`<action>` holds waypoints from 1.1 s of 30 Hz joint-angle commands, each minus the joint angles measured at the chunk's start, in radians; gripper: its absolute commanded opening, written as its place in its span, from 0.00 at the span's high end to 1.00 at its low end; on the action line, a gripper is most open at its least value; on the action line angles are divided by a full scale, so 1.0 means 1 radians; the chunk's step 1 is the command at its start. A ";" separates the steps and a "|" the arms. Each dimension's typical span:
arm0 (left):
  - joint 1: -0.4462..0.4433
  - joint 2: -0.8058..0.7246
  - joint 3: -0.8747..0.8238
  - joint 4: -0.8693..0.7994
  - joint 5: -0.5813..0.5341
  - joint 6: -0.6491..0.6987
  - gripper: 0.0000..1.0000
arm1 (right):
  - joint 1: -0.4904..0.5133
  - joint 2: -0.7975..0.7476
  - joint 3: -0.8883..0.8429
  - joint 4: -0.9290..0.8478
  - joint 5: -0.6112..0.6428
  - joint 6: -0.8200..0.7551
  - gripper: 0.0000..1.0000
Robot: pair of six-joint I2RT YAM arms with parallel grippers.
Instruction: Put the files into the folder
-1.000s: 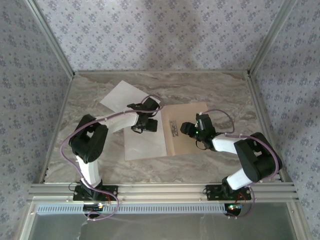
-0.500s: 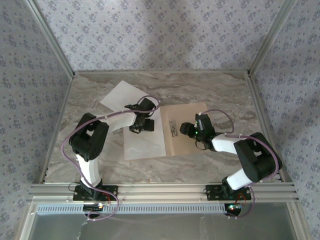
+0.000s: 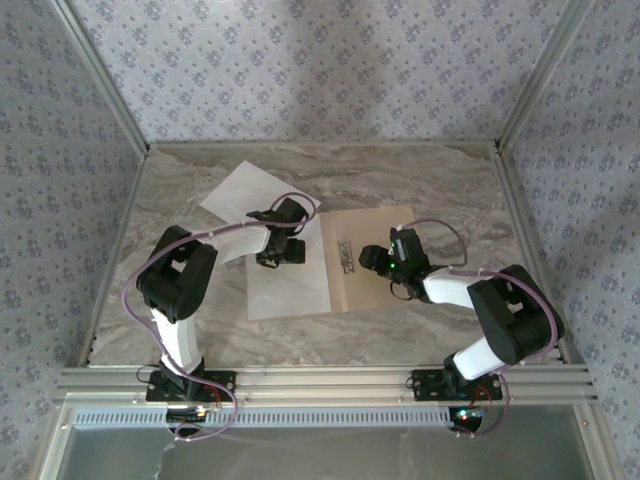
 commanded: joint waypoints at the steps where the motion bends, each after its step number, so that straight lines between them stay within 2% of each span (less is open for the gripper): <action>1: 0.011 -0.013 -0.030 -0.029 -0.005 -0.021 0.23 | 0.019 0.037 -0.044 -0.163 -0.014 0.038 0.37; 11: 0.008 -0.062 -0.033 -0.015 0.046 -0.006 0.23 | 0.035 0.023 -0.037 -0.169 -0.019 0.044 0.37; 23: -0.038 -0.205 -0.010 -0.079 0.029 -0.012 0.23 | 0.088 -0.071 -0.017 -0.216 -0.073 0.041 0.37; 27: -0.085 -0.239 0.021 -0.130 -0.016 -0.037 0.26 | 0.070 -0.115 0.022 -0.293 -0.081 -0.009 0.37; 33: -0.175 -0.281 0.055 -0.164 -0.077 -0.107 0.30 | -0.025 -0.179 0.098 -0.390 -0.124 -0.098 0.37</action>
